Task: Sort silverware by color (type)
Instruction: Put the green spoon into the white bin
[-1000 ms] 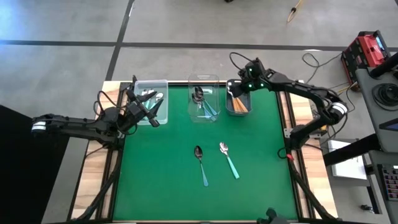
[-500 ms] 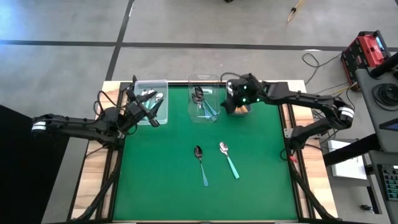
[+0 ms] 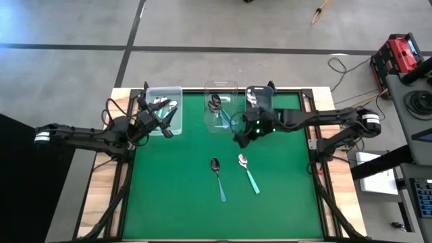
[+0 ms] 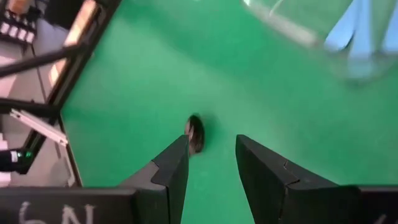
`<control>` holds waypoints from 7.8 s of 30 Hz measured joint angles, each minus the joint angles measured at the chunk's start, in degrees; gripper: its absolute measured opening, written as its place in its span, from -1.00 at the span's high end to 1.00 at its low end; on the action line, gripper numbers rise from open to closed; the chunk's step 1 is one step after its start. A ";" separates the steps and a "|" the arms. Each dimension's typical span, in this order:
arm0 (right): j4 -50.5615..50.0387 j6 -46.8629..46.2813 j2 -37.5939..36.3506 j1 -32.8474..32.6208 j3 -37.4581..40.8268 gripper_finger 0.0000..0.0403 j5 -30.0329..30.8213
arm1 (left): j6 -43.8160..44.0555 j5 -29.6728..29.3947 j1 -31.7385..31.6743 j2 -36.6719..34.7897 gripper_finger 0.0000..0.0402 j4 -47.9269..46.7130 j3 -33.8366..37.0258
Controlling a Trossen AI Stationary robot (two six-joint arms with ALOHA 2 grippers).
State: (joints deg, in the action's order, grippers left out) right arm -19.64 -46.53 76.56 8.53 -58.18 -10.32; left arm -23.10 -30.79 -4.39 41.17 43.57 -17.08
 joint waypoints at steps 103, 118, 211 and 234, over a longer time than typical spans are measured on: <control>-24.66 -20.37 26.40 -19.75 -9.10 0.81 5.23 | 2.17 0.35 0.34 -0.04 0.12 -1.65 -0.14; -21.78 -15.18 13.81 -19.33 -9.02 0.83 16.30 | 5.54 7.53 0.32 -0.04 0.12 -1.60 -0.15; 39.66 43.31 19.13 -11.64 -9.08 0.09 50.81 | 13.04 5.76 -0.83 27.78 1.00 0.13 -16.92; 29.44 45.83 16.38 -10.97 -12.16 0.04 50.60 | 18.21 38.29 -37.37 7.74 1.00 -39.02 -16.94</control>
State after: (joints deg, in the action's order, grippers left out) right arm 9.80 -0.70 92.94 -2.45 -70.34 40.28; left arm -4.89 7.50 -41.76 48.90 4.55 -34.02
